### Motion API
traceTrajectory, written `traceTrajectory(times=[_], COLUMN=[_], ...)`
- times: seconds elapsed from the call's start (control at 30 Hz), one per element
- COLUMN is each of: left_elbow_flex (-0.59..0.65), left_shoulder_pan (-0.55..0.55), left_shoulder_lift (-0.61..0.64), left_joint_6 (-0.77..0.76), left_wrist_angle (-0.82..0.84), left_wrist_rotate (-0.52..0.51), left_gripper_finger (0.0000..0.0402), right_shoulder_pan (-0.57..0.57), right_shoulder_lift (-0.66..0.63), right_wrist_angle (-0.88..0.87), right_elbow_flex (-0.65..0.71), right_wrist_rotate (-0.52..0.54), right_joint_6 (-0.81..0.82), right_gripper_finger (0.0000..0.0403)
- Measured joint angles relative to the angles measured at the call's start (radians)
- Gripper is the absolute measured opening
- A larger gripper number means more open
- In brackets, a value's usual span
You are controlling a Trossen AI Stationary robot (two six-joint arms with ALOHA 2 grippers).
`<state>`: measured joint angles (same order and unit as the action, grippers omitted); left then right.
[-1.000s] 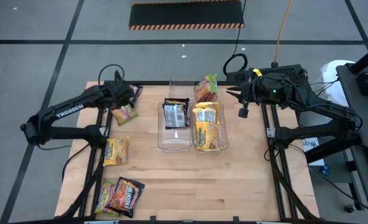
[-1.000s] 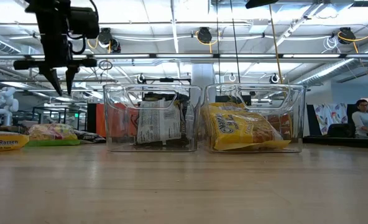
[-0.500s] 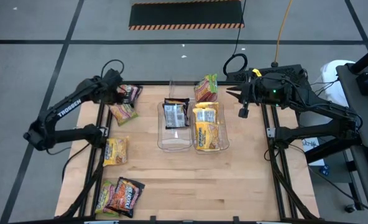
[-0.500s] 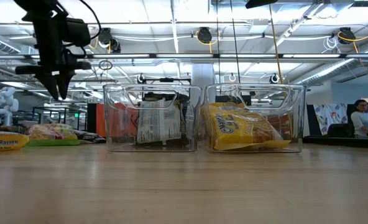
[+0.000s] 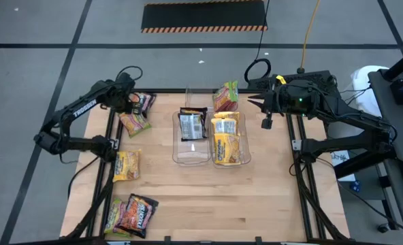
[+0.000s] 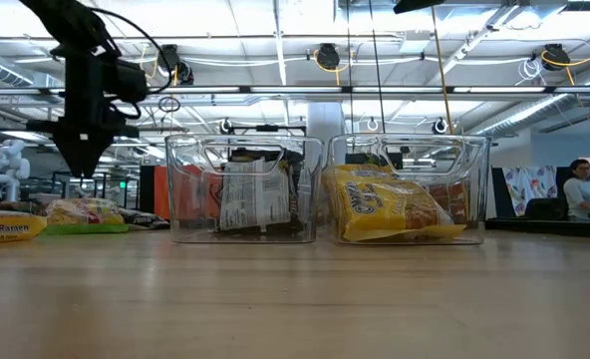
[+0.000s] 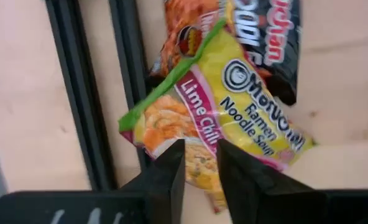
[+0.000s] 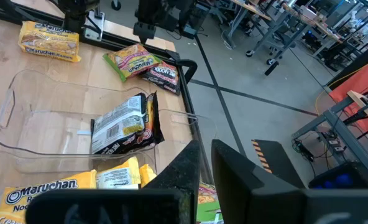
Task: Sort Maruchan noodles
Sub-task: Put the green noodle pack into the top transparent bin
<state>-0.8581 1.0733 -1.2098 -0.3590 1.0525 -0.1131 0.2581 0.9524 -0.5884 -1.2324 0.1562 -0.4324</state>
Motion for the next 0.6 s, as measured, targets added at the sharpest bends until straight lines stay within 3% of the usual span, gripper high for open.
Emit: traceTrajectory(times=[0.1, 0.23, 0.4, 0.53, 0.6], left_elbow_flex=[0.0, 0.0, 0.0, 0.0, 0.0], left_shoulder_pan=[-0.001, -0.036, -0.08, -0.079, -0.083], left_shoulder_lift=[-0.039, -0.052, -0.052, -0.052, -0.052], left_joint_6=[-0.147, -0.074, -0.005, -0.205, -0.221], left_wrist_angle=[-0.001, -0.002, -0.02, -0.102, -0.174], left_wrist_rotate=[0.076, 0.166, 0.097, 0.06, 0.06], left_gripper_finger=[0.0097, 0.0097, 0.0097, 0.0097, 0.0097], right_shoulder_pan=[0.0, 0.0, 0.0, 0.0, 0.0], right_shoulder_lift=[0.0, 0.0, 0.0, 0.0, 0.0], right_wrist_angle=[0.0, 0.0, 0.0, 0.0, 0.0], right_elbow_flex=[0.0, 0.0, 0.0, 0.0, 0.0], right_wrist_rotate=[0.0, 0.0, 0.0, 0.0, 0.0], right_joint_6=[0.0, -0.001, -0.002, -0.002, -0.004], right_gripper_finger=[0.0036, 0.0036, 0.0036, 0.0036, 0.0036])
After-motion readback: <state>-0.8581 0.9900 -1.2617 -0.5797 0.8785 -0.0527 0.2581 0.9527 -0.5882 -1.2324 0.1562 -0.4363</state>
